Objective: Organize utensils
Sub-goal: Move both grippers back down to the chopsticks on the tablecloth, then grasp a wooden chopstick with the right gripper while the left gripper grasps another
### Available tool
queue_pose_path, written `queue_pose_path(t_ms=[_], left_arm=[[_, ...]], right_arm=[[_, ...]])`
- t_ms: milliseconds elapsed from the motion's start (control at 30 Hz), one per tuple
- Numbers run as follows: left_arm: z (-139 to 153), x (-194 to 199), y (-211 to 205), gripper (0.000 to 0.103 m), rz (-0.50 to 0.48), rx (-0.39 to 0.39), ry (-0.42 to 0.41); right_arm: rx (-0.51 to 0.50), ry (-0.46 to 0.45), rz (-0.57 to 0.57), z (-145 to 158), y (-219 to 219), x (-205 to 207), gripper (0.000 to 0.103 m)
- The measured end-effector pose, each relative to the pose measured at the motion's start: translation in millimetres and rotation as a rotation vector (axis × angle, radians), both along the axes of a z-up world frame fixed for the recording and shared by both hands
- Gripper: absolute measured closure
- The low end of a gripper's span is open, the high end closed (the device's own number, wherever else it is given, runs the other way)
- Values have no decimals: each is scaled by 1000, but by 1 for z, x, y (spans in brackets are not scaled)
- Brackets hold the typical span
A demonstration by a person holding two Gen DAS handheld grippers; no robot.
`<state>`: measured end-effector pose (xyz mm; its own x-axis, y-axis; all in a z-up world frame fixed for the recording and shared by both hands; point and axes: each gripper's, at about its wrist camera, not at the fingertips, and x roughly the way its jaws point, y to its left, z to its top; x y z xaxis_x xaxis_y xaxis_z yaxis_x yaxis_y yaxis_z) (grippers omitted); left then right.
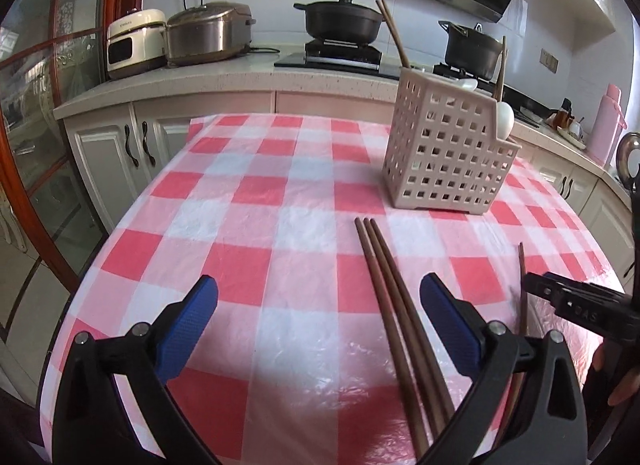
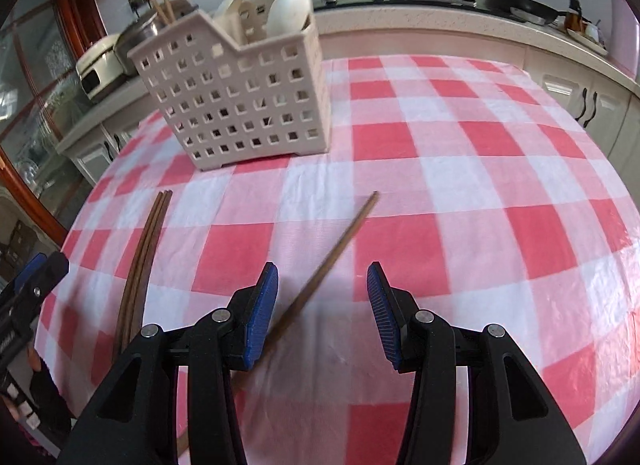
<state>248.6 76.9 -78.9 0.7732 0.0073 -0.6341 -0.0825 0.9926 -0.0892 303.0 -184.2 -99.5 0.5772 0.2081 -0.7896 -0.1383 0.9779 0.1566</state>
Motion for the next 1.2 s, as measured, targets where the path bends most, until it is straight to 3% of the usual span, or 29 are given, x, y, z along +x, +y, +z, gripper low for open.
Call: queue_pose_path(t_ms=[200, 367, 533, 733, 833, 900, 1000, 1200], left_arm=[[-6, 6, 5, 5, -7, -5, 26], [-13, 13, 4, 5, -12, -12, 57], [-20, 28, -2, 6, -26, -29, 106], [-29, 43, -15, 7, -37, -39, 144], [-34, 51, -19, 11, -36, -38, 168], [-37, 57, -20, 23, -19, -34, 182], [-38, 64, -17, 29, 2, -52, 192], [-41, 75, -21, 45, 29, 3, 220]], right_arm=[[-74, -18, 35, -4, 28, 8, 66], [-66, -8, 75, -3, 34, 16, 83], [-83, -1, 109, -3, 30, 20, 94], [-94, -3, 139, -3, 36, 24, 93], [-105, -20, 164, -4, 41, 23, 93], [-96, -24, 181, -4, 40, 23, 93], [-66, -21, 190, -4, 35, 25, 94], [-52, -26, 199, -4, 34, 24, 93]])
